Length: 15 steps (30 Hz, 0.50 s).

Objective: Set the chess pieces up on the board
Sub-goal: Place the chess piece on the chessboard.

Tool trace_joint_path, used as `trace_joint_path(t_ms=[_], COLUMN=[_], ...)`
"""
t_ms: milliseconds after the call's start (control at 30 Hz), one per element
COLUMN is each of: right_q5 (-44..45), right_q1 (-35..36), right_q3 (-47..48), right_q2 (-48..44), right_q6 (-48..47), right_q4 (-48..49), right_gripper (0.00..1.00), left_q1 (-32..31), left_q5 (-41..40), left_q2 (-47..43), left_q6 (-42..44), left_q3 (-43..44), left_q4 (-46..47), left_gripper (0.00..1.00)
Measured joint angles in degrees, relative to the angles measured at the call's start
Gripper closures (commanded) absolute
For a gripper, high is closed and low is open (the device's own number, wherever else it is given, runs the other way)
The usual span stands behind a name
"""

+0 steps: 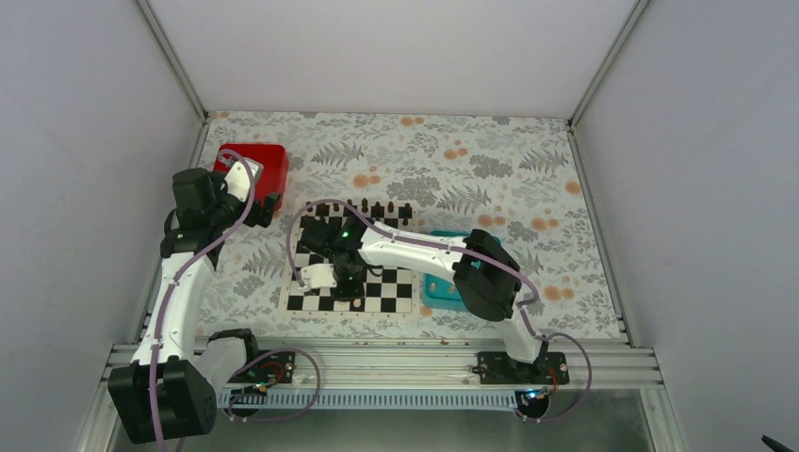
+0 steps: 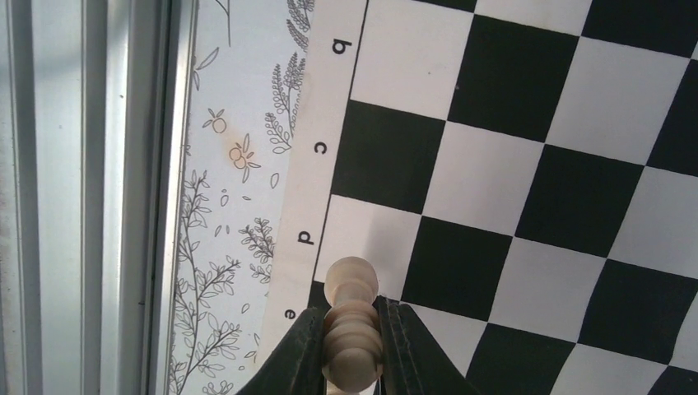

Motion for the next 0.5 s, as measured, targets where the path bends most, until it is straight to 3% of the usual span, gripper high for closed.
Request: trace_joint_path(t_ms=[500], right_q5=[-0.2], right_q1=[0.0], right_q3=[0.0], right_q2=[3.0], right_q6=[-0.5], right_q4=[2.3], right_gripper=[0.94], left_q1=[0.0], left_q5=[0.0], left_q2=[0.3], left_q6=[0.0], left_q3=[-0.2], left_q4=[0.1], left_gripper=[0.00])
